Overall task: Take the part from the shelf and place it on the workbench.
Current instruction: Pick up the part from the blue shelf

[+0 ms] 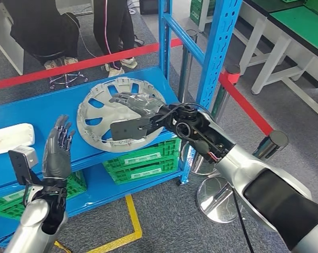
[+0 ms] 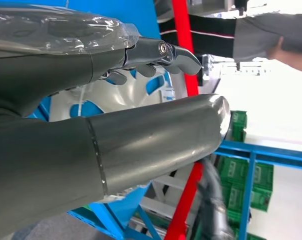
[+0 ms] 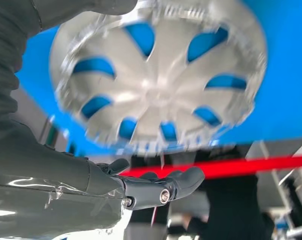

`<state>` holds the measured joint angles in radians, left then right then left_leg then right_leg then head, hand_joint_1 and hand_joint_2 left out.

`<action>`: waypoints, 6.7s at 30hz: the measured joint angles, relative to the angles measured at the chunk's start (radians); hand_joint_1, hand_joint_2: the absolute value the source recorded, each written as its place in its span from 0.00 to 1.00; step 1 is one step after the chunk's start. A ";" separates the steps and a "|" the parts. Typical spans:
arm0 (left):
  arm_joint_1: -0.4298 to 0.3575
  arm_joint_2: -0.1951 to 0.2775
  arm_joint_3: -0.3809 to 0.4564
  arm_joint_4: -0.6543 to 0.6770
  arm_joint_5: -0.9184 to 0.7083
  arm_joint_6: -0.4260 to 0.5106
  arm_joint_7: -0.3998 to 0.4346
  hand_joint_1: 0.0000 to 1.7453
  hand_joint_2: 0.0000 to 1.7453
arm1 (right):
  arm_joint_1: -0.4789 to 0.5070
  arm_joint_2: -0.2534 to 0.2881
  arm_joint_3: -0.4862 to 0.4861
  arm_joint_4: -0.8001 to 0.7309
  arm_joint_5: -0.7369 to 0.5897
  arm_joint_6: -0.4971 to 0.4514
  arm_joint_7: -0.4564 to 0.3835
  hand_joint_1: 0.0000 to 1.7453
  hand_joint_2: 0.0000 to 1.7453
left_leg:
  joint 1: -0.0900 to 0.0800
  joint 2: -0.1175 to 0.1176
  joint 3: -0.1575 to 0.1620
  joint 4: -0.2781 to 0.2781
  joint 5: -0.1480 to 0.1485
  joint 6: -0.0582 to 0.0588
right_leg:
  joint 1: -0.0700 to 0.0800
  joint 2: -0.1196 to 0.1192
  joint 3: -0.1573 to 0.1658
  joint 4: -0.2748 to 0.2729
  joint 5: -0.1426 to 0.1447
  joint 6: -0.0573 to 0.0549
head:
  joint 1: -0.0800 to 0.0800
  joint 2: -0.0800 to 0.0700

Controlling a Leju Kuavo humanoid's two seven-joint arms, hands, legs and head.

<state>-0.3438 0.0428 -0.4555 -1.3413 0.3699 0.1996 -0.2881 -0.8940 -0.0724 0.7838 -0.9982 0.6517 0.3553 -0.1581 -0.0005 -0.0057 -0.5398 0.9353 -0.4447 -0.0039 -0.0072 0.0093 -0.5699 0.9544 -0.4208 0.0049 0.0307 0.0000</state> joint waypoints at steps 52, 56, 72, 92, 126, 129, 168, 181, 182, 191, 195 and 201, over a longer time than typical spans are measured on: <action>-0.037 -0.019 0.000 0.090 0.020 -0.025 -0.052 0.00 0.00 | -0.015 0.016 0.031 0.604 0.000 -0.074 -0.112 0.00 1.00 | -0.002 0.001 0.015 0.000 -0.001 0.001 | 0.001 0.002 0.016 -0.004 0.000 0.000 | 0.000 0.000; -0.035 -0.016 0.000 0.090 0.028 -0.024 -0.058 0.00 0.00 | 0.005 0.016 0.059 0.611 0.127 -0.207 -0.085 0.00 1.00 | -0.002 0.001 0.015 0.000 -0.001 0.001 | 0.001 0.002 0.016 -0.004 0.000 0.000 | 0.000 0.000; -0.034 -0.013 0.000 0.090 0.047 -0.003 -0.064 0.00 0.00 | 0.096 0.019 0.128 0.624 0.314 -0.544 0.018 0.00 1.00 | -0.002 0.000 0.015 0.000 -0.001 0.001 | 0.001 0.001 0.016 -0.004 0.000 0.001 | 0.001 0.000; -0.034 -0.007 0.000 0.097 0.050 -0.005 -0.068 0.00 0.00 | 0.114 0.019 0.158 0.654 0.359 -0.638 0.026 0.38 1.00 | -0.002 0.000 0.015 0.000 -0.001 0.002 | 0.001 0.001 0.016 -0.005 -0.001 0.001 | 0.000 0.000; -0.034 0.003 0.000 0.097 0.061 -0.006 -0.069 0.00 0.00 | 0.101 0.025 0.080 0.649 0.305 -0.591 -0.039 1.00 1.00 | -0.002 0.000 0.016 0.000 -0.001 0.002 | 0.001 0.001 0.018 -0.005 -0.001 0.001 | 0.000 0.000; -0.034 0.003 0.000 0.097 0.062 -0.003 -0.069 0.00 0.00 | 0.098 0.033 0.063 0.640 0.273 -0.573 -0.064 1.00 1.00 | -0.002 0.000 0.016 0.000 -0.001 0.002 | 0.001 0.001 0.018 -0.005 -0.001 0.001 | 0.000 0.000; -0.012 0.006 0.000 0.092 0.020 -0.011 -0.045 0.00 0.00 | 0.166 0.017 -0.224 -0.106 -0.604 -0.203 0.047 1.00 1.00 | -0.001 0.002 0.007 0.000 -0.002 0.002 | 0.001 0.002 0.008 -0.004 -0.001 0.001 | 0.001 0.000; -0.015 -0.006 0.000 0.092 0.003 -0.022 -0.047 0.00 0.50 | 0.143 0.016 -0.251 -0.286 -0.988 -0.099 0.100 1.00 1.00 | -0.001 0.002 0.005 0.000 -0.002 0.002 | 0.001 0.002 0.006 -0.004 -0.001 0.001 | 0.000 0.000; -0.015 -0.007 0.000 0.092 0.001 -0.020 -0.051 0.00 0.75 | 0.142 0.016 -0.252 -0.296 -1.010 -0.096 0.101 1.00 1.00 | -0.001 0.002 0.005 0.000 -0.002 0.002 | 0.001 0.002 0.006 -0.004 -0.001 0.001 | 0.001 0.000; 0.004 -0.010 0.006 0.084 -0.062 0.010 -0.070 0.00 1.00 | 0.171 0.014 -0.270 -0.462 -1.159 -0.095 0.154 1.00 1.00 | -0.001 0.002 0.005 0.000 -0.002 0.001 | 0.001 0.002 0.006 -0.004 -0.001 0.001 | 0.001 0.000; 0.016 -0.010 0.007 0.072 -0.078 0.015 -0.077 0.00 1.00 | 0.187 0.013 -0.274 -0.528 -1.170 -0.094 0.165 1.00 1.00 | -0.001 0.002 0.005 0.000 -0.002 0.001 | 0.001 0.002 0.005 -0.004 -0.001 0.001 | 0.001 0.000; 0.026 -0.010 0.008 0.059 -0.083 0.015 -0.079 0.00 1.00 | 0.196 0.012 -0.275 -0.581 -1.170 -0.095 0.167 1.00 1.00 | -0.001 0.002 0.005 0.000 -0.002 0.001 | 0.001 0.002 0.005 -0.004 -0.001 0.001 | 0.000 0.000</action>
<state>-0.3183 0.0324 -0.4478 -1.2824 0.2873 0.2151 -0.3668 -0.6975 -0.0604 0.5089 -1.5793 -0.5180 0.2606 0.0092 -0.0017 -0.0040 -0.5352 0.9352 -0.4465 -0.0026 -0.0061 0.0115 -0.5647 0.9507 -0.4215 0.0059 0.0311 0.0000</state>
